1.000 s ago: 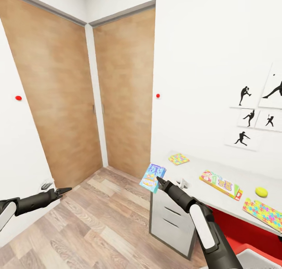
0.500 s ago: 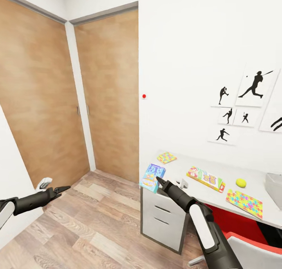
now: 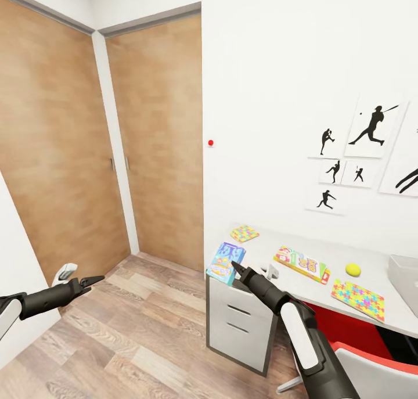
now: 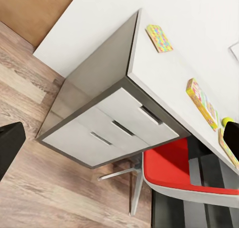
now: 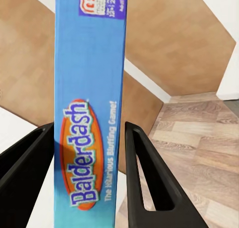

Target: Put all the toys in the child's room - the three board games (two on the bed and one on the table), the two jigsaw puzzles on the table, and the tennis ball on the table - inside the toy box on the table in the child's room.

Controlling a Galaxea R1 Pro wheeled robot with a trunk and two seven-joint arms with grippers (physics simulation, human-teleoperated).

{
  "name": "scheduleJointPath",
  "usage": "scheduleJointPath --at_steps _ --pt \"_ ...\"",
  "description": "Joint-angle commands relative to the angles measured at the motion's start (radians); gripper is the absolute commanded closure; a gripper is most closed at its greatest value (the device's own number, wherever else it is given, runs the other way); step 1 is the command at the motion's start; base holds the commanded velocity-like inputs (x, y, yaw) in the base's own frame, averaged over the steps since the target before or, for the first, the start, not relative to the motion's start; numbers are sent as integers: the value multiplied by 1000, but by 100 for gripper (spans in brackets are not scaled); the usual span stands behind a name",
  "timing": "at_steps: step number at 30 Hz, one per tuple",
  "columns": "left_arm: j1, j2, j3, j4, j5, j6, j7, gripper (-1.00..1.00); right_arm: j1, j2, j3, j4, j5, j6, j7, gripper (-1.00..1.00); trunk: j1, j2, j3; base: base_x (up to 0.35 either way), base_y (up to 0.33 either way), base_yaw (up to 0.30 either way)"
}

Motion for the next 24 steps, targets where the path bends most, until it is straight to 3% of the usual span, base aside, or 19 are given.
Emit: scheduleJointPath --at_steps 1,8,18,24 --pt "0 0 1 0 4 6 -1 -100 0 1 -3 -1 -5 7 1 100 0 -1 0 0 0 0" --pt "0 0 1 0 4 6 -1 -100 0 1 -3 -3 -6 7 1 100 0 -1 0 0 0 -12" --pt "0 2 1 0 4 7 -2 -100 0 1 -3 -4 -5 7 2 100 0 -1 11 0 0 -171" --pt "0 2 2 0 4 8 -2 -100 0 1 -3 -4 -5 7 2 100 0 -1 12 0 0 -41"
